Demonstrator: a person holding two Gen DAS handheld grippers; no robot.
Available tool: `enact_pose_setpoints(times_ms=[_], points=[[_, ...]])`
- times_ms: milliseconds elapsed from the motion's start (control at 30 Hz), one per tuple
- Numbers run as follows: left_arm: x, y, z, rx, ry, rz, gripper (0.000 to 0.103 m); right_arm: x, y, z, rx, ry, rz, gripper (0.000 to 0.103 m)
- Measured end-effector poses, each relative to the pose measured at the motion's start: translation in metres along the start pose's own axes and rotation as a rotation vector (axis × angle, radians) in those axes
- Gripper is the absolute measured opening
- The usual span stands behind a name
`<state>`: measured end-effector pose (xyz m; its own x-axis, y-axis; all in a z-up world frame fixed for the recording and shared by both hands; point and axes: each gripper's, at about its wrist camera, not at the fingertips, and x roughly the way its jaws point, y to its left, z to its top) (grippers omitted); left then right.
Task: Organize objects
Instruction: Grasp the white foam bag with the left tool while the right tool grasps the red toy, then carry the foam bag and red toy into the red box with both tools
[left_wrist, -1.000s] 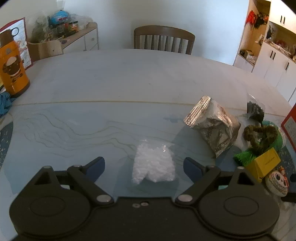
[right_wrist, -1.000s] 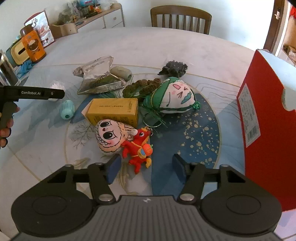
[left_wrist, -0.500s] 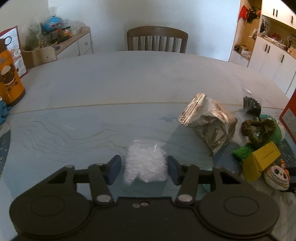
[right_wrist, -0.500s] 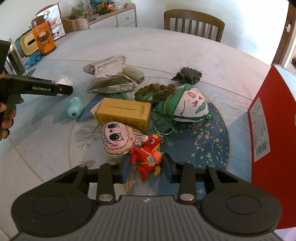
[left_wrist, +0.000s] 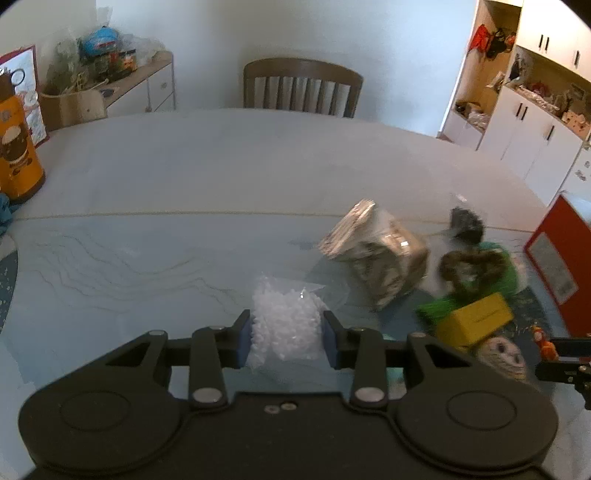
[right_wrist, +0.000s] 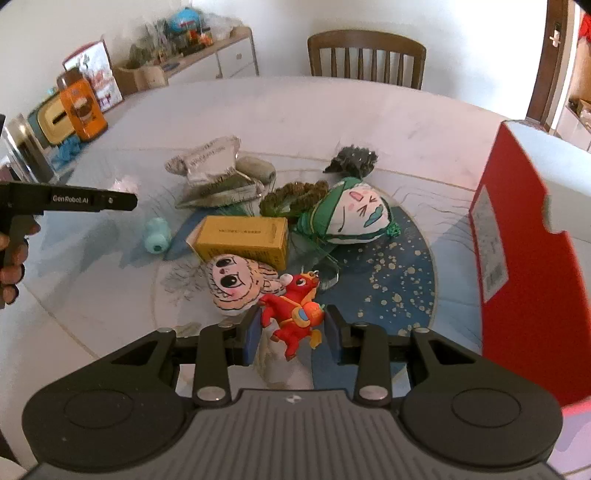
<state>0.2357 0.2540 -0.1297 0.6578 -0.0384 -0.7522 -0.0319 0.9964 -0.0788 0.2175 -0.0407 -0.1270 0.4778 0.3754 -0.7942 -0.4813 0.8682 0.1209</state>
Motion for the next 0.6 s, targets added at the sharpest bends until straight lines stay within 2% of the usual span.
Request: enact_pose_setpoints(times_ms=[133,333,600], points=[[-0.016,-0.009,0.004,-0.023,0.017,-0.062,0.037,-0.018,-0.002,0.000,0.021,-0.016,0.000,0.035],[-0.041,-0.037,0.008,0.014,0.012,-0.130,0.037,-0.048,-0.008,0.001,0.051,-0.030,-0.008,0.035],[-0.070,-0.086,0.019,0.080,-0.021,-0.200,0.037,-0.096,-0.018,0.006,0.078,-0.095,-0.003,0.035]])
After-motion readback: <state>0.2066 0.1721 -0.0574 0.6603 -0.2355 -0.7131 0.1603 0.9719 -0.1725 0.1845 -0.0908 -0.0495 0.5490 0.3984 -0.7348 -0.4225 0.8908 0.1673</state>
